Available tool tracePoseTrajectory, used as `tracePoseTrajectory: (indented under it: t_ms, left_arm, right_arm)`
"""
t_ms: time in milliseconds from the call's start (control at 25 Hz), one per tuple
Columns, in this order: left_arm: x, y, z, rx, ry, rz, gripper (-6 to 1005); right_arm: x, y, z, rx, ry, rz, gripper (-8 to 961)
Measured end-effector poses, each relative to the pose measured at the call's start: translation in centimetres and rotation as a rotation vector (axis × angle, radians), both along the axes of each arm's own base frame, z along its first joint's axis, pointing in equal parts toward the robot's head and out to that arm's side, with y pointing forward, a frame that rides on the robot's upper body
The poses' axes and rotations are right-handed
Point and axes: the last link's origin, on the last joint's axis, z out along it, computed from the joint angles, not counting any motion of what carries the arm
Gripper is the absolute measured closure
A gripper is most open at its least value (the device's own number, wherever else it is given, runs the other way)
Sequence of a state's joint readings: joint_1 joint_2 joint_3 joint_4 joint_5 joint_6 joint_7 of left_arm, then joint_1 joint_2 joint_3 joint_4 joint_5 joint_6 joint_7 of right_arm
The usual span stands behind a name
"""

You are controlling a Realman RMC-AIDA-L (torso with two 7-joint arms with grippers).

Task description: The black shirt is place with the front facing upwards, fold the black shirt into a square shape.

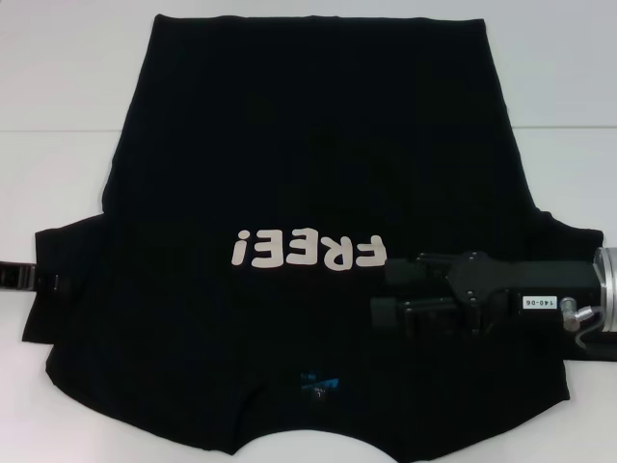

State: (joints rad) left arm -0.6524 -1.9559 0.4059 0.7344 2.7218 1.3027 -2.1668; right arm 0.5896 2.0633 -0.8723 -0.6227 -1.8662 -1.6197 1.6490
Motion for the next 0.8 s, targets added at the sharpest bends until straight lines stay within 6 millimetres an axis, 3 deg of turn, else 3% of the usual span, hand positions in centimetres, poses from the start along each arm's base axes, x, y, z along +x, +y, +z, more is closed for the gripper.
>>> tracePoseTrajectory:
  t_ms: [400,480,800]
  left_arm:
    - [0.0,0.3,0.0,0.011,0.013,-0.009,776]
    - [0.0,0.3,0.0,0.013,0.011,-0.010,971]
    - [-0.2,0.4,0.4,0.035,0.016,-0.006,993]
  right_arm:
    - [0.0,0.2,0.3,0.019,0.010,-0.004,28]
    - [0.1,0.2,0.3,0.024,0.013,-0.005,29]
    - [0.5,0.4,1.2,0.065,0.044,-0.035,29]
